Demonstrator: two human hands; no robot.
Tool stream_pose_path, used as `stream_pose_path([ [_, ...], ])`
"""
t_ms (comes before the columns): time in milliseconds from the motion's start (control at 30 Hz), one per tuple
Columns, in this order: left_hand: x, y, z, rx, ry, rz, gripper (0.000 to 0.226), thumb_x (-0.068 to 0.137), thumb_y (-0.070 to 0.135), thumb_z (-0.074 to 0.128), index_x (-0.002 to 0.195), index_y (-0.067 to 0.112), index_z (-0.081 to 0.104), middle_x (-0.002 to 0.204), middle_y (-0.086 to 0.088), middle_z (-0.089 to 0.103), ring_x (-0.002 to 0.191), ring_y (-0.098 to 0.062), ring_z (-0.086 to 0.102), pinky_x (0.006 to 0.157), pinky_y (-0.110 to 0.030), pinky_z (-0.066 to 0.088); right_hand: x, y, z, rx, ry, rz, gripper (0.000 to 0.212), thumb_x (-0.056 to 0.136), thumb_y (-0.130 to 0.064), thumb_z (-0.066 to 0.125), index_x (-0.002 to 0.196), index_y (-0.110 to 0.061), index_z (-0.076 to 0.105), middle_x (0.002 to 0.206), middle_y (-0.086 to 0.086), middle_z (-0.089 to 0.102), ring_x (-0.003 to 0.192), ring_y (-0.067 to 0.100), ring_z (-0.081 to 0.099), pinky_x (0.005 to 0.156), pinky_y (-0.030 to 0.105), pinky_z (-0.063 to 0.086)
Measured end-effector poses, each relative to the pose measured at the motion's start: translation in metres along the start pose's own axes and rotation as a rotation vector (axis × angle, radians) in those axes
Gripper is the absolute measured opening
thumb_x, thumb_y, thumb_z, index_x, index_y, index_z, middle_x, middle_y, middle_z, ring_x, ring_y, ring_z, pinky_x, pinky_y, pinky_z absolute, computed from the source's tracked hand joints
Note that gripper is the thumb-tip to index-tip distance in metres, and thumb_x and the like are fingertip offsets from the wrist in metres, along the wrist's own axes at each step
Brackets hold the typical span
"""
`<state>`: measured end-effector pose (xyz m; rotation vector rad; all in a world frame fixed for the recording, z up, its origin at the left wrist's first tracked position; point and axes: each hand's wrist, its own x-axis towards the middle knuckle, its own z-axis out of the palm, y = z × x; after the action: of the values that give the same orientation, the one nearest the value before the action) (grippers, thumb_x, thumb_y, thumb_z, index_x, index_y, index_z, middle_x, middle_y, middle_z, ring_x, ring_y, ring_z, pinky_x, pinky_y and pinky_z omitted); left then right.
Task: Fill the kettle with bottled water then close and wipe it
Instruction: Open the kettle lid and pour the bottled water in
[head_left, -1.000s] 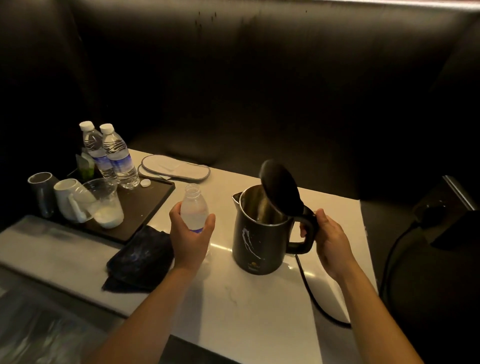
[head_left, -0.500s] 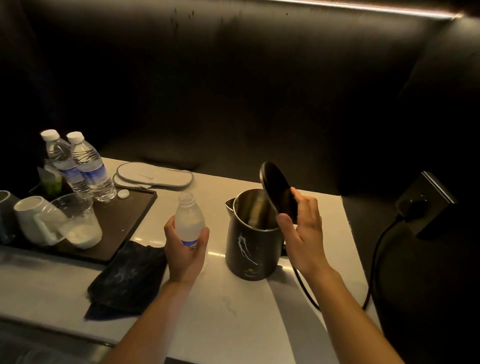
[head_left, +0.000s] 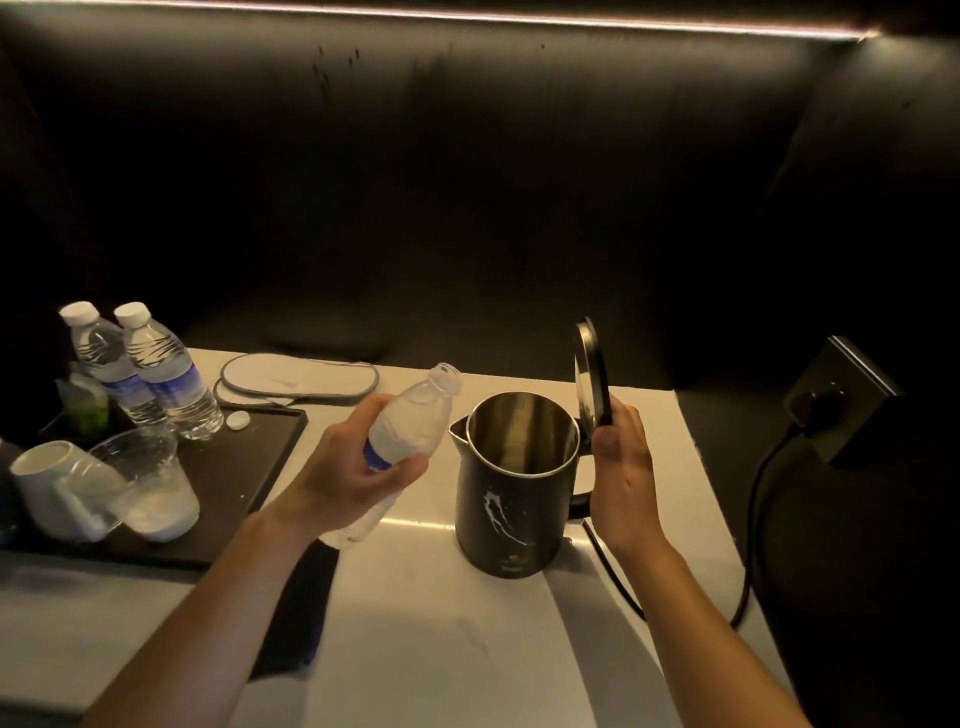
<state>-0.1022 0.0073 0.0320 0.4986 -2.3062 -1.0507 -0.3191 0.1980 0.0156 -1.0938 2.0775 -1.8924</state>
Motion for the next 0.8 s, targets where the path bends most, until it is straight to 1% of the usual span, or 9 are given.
stream_pose_path([
  [167,0.03,0.006,-0.033,0.175,-0.348,-0.049,0.068,0.075,0.067,0.073,0.13,0.039,0.044,0.122,0.014,0.058,0.111,-0.012,0.062,0.081,-0.024,0.061,-0.001,0.003,0.003,0.017,0.024,-0.004,0.088,0.085,-0.086,0.03,0.132,-0.015,0.054,0.118,-0.001,0.055,0.107,0.009,0.055,0.085,0.017,0.046],
  [233,0.041,0.012,-0.041,0.243,-0.448,-0.085,0.065,0.074,0.065,0.075,0.128,0.043,0.044,0.123,0.015,0.059,0.111,-0.012,0.063,0.083,-0.027,0.062,0.0,0.004,0.003,0.016,0.03,0.01,0.085,0.085,-0.086,0.03,0.134,-0.02,0.053,0.119,-0.006,0.054,0.109,0.01,0.055,0.086,0.021,0.046],
  [300,0.053,0.02,-0.047,0.305,-0.519,-0.104,0.062,0.074,0.063,0.076,0.124,0.047,0.045,0.122,0.015,0.06,0.11,-0.011,0.063,0.086,-0.029,0.061,-0.001,0.006,0.004,-0.006,0.038,0.006,0.078,0.086,-0.085,0.029,0.134,-0.028,0.052,0.121,-0.013,0.053,0.112,0.008,0.054,0.087,0.022,0.044],
  [367,0.062,0.03,-0.051,0.371,-0.563,-0.104,0.059,0.074,0.061,0.077,0.123,0.047,0.045,0.118,0.016,0.06,0.107,-0.008,0.063,0.086,-0.027,0.061,-0.001,0.006,0.004,-0.005,0.043,0.016,0.074,0.086,-0.085,0.029,0.134,-0.034,0.05,0.122,-0.016,0.053,0.113,0.006,0.052,0.089,0.023,0.045],
  [433,0.07,0.041,-0.055,0.47,-0.593,-0.108,0.06,0.075,0.061,0.076,0.123,0.043,0.046,0.11,0.015,0.062,0.098,-0.009,0.065,0.08,-0.025,0.062,-0.001,0.006,0.004,0.016,0.044,0.026,0.077,0.085,-0.086,0.031,0.135,-0.03,0.051,0.122,-0.011,0.054,0.113,0.009,0.054,0.092,0.031,0.049],
  [500,0.078,0.052,-0.058,0.555,-0.628,-0.109,0.062,0.074,0.063,0.076,0.124,0.038,0.047,0.108,0.011,0.064,0.094,-0.012,0.067,0.079,-0.03,0.063,-0.001,0.005,0.004,0.021,0.044,0.027,0.08,0.086,-0.085,0.032,0.135,-0.026,0.052,0.122,-0.007,0.054,0.114,0.014,0.055,0.094,0.037,0.051],
  [567,0.085,0.062,-0.06,0.602,-0.668,-0.104,0.062,0.074,0.064,0.075,0.123,0.036,0.049,0.109,0.008,0.066,0.095,-0.014,0.068,0.08,-0.035,0.063,-0.002,0.004,0.004,0.018,0.042,0.03,0.079,0.086,-0.084,0.032,0.136,-0.025,0.051,0.123,-0.004,0.054,0.114,0.018,0.054,0.096,0.043,0.051],
  [633,0.092,0.069,-0.062,0.648,-0.704,-0.095,0.061,0.075,0.064,0.075,0.122,0.035,0.05,0.108,0.007,0.067,0.095,-0.015,0.068,0.081,-0.037,0.063,-0.002,0.003,0.004,0.016,0.045,0.031,0.08,0.087,-0.084,0.032,0.136,-0.024,0.051,0.124,-0.002,0.054,0.115,0.022,0.054,0.097,0.049,0.051],
  [800,0.101,0.081,-0.064,0.758,-0.728,-0.08,0.058,0.073,0.066,0.074,0.117,0.036,0.051,0.101,0.008,0.067,0.088,-0.017,0.068,0.079,-0.033,0.063,-0.003,0.002,0.004,0.003,0.049,0.04,0.079,0.086,-0.084,0.031,0.137,-0.027,0.05,0.127,-0.007,0.053,0.117,0.02,0.053,0.099,0.052,0.049],
])
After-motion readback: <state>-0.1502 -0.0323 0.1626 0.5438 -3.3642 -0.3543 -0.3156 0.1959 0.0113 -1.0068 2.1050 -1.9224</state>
